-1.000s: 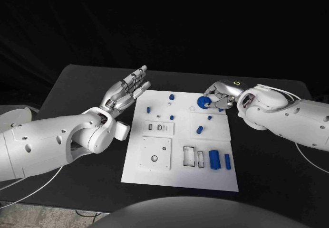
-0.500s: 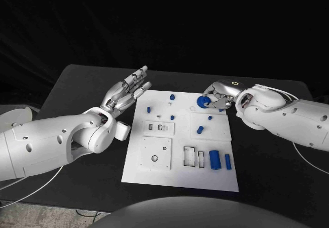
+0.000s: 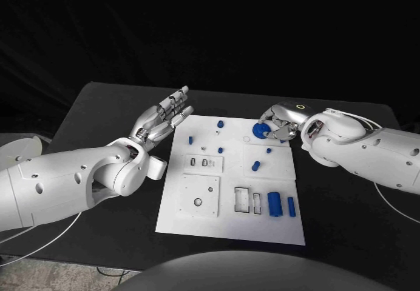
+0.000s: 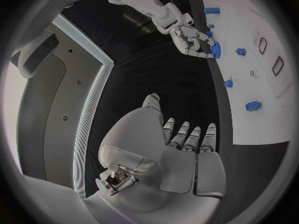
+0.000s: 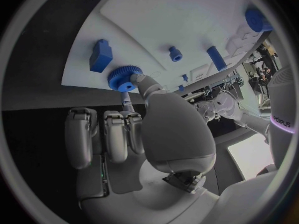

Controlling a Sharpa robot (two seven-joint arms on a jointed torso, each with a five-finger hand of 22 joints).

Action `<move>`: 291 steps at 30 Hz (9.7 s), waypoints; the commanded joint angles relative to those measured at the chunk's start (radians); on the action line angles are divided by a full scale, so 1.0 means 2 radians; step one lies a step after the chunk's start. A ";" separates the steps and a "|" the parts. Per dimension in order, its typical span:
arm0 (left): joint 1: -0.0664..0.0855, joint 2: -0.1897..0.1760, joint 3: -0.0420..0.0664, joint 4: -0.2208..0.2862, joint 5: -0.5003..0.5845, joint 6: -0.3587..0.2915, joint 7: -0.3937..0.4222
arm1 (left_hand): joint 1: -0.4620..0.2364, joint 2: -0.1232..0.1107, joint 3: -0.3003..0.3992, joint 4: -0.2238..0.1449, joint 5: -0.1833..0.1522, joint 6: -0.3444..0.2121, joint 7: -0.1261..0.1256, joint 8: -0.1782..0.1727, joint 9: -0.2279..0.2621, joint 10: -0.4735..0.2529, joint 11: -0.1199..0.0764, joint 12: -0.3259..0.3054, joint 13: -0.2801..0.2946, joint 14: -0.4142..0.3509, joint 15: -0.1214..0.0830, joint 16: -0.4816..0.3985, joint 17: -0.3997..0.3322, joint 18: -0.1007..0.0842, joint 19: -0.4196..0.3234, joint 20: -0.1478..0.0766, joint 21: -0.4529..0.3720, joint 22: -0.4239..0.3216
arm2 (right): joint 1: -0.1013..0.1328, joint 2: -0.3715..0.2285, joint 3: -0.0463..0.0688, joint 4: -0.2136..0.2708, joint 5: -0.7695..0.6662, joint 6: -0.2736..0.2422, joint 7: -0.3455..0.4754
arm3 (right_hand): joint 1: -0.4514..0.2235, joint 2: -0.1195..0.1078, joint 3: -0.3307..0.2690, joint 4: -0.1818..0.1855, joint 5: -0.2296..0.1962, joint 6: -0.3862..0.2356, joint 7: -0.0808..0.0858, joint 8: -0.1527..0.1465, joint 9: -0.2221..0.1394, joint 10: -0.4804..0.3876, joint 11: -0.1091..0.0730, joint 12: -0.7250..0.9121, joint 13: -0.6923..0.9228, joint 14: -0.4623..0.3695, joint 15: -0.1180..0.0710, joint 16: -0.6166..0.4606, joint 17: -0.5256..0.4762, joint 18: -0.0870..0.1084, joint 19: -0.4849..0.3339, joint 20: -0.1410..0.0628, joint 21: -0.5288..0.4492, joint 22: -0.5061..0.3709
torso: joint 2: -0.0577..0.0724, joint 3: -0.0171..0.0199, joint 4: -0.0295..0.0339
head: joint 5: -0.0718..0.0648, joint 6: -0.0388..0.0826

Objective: Assemble the parts on the task board

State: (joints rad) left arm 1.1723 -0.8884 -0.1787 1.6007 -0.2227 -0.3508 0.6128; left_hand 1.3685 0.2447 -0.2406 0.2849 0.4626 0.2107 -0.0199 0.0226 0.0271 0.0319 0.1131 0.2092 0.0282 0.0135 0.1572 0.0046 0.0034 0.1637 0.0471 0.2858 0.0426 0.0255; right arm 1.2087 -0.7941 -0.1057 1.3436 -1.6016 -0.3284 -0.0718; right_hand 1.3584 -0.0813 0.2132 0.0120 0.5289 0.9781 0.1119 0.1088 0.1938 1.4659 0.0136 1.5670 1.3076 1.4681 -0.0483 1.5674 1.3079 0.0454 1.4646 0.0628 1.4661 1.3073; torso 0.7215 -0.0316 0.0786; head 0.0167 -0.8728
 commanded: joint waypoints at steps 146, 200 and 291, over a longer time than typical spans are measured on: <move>0.000 0.013 0.000 -0.005 0.004 0.035 -0.013 | 0.036 -0.006 0.014 -0.013 0.030 0.001 0.007 0.003 0.001 0.005 0.012 0.013 0.002 0.015 0.014 0.009 0.005 0.006 0.009 0.003 0.009 0.003 | 0.007 0.116 -0.001 -0.051 -0.020 0.055 -0.035 | -0.058 0.002 -0.012 0.035 -0.119 -0.015 0.004 -0.020 0.079 0.052 0.012 0.002 0.132 0.051 0.011 0.002 0.131 -0.005 0.012 0.010 -0.004 0.096 | 0.001 0.0003 -0.0006 | 0.006 0.000; -0.003 0.017 -0.004 -0.014 0.009 0.039 -0.012 | 0.039 -0.005 0.017 -0.016 0.033 0.001 0.011 0.003 0.001 0.005 0.014 0.013 0.002 0.015 0.016 0.009 0.005 0.005 0.009 0.003 0.009 0.004 | 0.005 0.089 -0.001 -0.037 -0.004 0.019 -0.023 | -0.076 0.009 -0.039 0.050 -0.195 -0.058 0.010 -0.022 0.062 0.052 0.015 0.002 0.132 0.051 0.014 0.002 0.131 -0.002 0.006 0.013 -0.021 0.093 | 0.000 0.0001 -0.0013 | 0.009 0.000; -0.003 0.019 -0.008 -0.015 0.012 0.048 -0.017 | 0.051 -0.005 0.025 -0.028 0.041 0.000 0.013 0.003 0.001 0.005 0.017 0.013 0.002 0.016 0.018 0.010 0.005 0.003 0.011 0.004 0.010 0.004 | 0.003 0.091 -0.001 -0.037 -0.003 -0.002 -0.017 | -0.041 0.022 0.001 0.024 -0.040 0.068 -0.026 0.011 0.109 0.052 -0.012 0.002 0.132 0.051 -0.009 0.002 0.131 -0.007 0.019 -0.009 -0.008 0.109 | 0.001 0.0005 -0.0009 | 0.012 0.000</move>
State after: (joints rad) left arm 1.1666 -0.8511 -0.1954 1.5669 -0.1995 -0.2739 0.5712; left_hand 1.4604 0.2341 -0.1898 0.2339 0.5400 0.2108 0.0016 0.0225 0.0275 0.0428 0.1378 0.2324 0.0313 0.0457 0.1894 0.0203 0.0122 0.1634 0.0613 0.2929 0.0581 0.0314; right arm 1.2161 -0.6102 -0.1079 1.2665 -1.6182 -0.3267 -0.1240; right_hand 1.2552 -0.0462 0.1681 0.1015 0.4455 1.0264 0.1253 0.1204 0.3449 1.4659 -0.0008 1.5669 1.3073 1.4647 -0.0593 1.5674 1.3073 0.0296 1.4664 0.0534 1.4493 1.3077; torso 0.7238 -0.0309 0.0771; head 0.0375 -0.8727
